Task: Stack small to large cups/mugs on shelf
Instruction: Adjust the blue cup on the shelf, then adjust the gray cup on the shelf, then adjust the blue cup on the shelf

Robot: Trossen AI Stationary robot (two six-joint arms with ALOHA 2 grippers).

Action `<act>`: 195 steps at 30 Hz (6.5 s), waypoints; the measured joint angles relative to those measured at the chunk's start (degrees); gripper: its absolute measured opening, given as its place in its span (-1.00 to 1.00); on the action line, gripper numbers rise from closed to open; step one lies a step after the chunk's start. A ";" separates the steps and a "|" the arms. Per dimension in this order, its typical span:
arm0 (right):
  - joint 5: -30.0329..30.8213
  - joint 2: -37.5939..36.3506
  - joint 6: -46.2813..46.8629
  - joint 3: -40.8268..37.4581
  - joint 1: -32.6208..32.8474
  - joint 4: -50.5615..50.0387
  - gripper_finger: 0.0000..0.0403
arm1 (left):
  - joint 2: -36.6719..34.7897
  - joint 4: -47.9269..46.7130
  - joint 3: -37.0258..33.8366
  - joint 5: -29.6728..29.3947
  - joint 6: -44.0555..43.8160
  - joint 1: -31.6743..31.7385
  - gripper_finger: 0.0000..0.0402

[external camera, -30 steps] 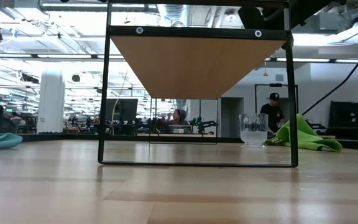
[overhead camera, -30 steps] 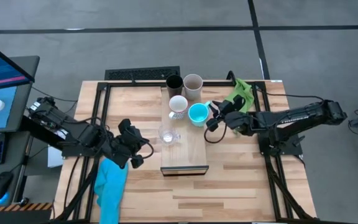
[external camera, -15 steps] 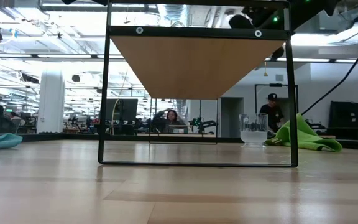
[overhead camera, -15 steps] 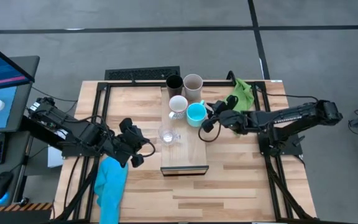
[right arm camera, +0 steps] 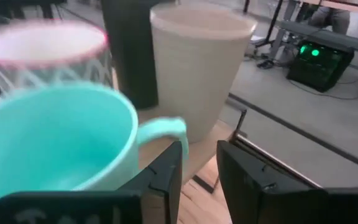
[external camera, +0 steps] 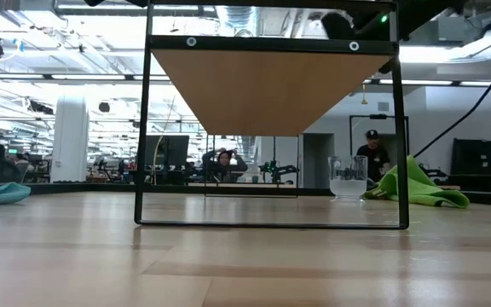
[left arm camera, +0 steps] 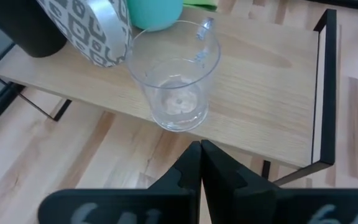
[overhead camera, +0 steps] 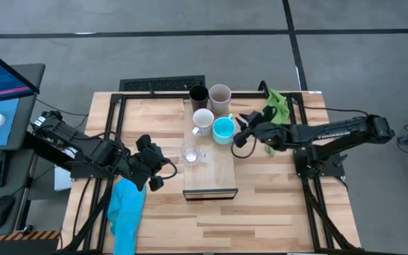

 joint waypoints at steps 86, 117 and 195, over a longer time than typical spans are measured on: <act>-16.62 16.08 -6.95 30.03 -1.82 -21.28 -0.97 | -0.04 -2.28 0.02 -0.75 6.97 -0.01 -1.00; -19.67 18.32 -7.93 30.01 -2.90 -18.58 -0.95 | -0.04 -3.58 0.02 -0.83 7.02 -0.02 -1.00; -3.93 11.45 12.53 27.43 7.04 -51.35 -0.98 | -0.02 -3.37 0.02 -2.29 8.64 0.01 -1.00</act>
